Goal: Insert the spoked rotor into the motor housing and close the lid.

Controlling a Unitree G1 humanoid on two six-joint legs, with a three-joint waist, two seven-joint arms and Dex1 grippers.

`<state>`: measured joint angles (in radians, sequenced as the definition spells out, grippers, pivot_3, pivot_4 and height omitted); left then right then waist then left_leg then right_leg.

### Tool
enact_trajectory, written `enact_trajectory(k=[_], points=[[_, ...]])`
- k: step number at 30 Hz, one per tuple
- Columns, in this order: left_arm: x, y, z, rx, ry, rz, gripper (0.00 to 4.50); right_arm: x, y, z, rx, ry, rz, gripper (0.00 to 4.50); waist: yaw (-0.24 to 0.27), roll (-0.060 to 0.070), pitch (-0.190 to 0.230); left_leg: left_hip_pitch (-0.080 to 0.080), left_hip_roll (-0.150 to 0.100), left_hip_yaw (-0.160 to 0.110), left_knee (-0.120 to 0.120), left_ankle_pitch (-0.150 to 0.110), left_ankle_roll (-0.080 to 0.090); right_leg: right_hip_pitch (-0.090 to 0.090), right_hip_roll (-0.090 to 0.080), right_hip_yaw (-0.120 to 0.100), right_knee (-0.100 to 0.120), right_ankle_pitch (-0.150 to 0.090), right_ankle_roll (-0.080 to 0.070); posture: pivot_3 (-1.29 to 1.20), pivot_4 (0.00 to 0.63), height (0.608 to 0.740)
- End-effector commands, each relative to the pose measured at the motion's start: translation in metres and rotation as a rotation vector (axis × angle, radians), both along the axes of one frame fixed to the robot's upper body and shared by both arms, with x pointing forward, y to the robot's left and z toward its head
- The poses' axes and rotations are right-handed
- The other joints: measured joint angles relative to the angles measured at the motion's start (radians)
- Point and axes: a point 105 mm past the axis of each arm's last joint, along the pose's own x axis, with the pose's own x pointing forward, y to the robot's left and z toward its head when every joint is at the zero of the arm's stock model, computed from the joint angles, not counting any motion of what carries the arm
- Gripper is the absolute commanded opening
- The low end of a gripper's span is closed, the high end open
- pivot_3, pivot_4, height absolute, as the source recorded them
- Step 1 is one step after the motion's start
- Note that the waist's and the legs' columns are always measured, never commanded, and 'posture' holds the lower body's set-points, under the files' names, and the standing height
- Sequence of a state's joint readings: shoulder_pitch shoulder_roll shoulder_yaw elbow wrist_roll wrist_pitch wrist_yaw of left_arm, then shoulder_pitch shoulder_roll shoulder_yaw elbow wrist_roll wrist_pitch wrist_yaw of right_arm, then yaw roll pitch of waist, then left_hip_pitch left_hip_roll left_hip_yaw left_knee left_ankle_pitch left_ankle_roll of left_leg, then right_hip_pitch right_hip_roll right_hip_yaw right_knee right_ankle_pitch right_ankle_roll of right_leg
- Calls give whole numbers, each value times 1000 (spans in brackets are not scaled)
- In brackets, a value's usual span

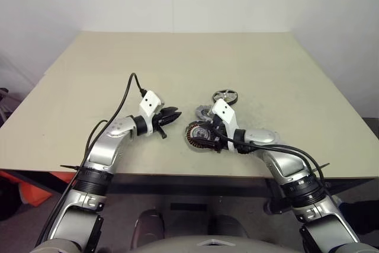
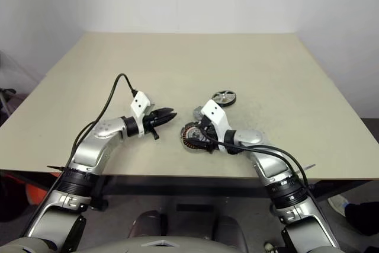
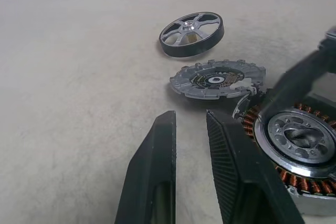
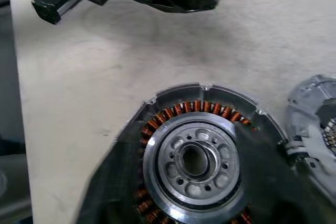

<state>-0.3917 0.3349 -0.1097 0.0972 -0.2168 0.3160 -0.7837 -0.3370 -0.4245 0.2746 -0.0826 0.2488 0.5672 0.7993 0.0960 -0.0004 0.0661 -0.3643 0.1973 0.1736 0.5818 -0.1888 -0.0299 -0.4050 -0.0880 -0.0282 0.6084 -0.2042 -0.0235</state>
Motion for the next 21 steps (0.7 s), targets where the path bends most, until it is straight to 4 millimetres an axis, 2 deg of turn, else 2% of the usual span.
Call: enact_trajectory(k=[1, 11, 14, 21], points=[[1, 0, 15, -12, -58, -5, 998, 6, 1, 22, 66, -60, -9, 4401, 0, 0, 0, 0, 0, 0, 0, 0, 0, 0, 0, 0, 0, 0, 0, 0, 0, 740], [1, -1, 14, -6, -57, -7, 998, 15, -3, 34, 117, -74, -49, 4460, 0, 0, 0, 0, 0, 0, 0, 0, 0, 0, 0, 0, 0, 0, 0, 0, 0, 740], [1, -1, 13, -5, -57, -7, 998, 14, -3, 32, 109, -69, -45, 3848, 0, 0, 0, 0, 0, 0, 0, 0, 0, 0, 0, 0, 0, 0, 0, 0, 0, 740], [2, 0, 13, 1, -59, -4, 998, 14, -2, 26, 87, -55, -37, 1350, 0, 0, 0, 0, 0, 0, 0, 0, 0, 0, 0, 0, 0, 0, 0, 0, 0, 740]])
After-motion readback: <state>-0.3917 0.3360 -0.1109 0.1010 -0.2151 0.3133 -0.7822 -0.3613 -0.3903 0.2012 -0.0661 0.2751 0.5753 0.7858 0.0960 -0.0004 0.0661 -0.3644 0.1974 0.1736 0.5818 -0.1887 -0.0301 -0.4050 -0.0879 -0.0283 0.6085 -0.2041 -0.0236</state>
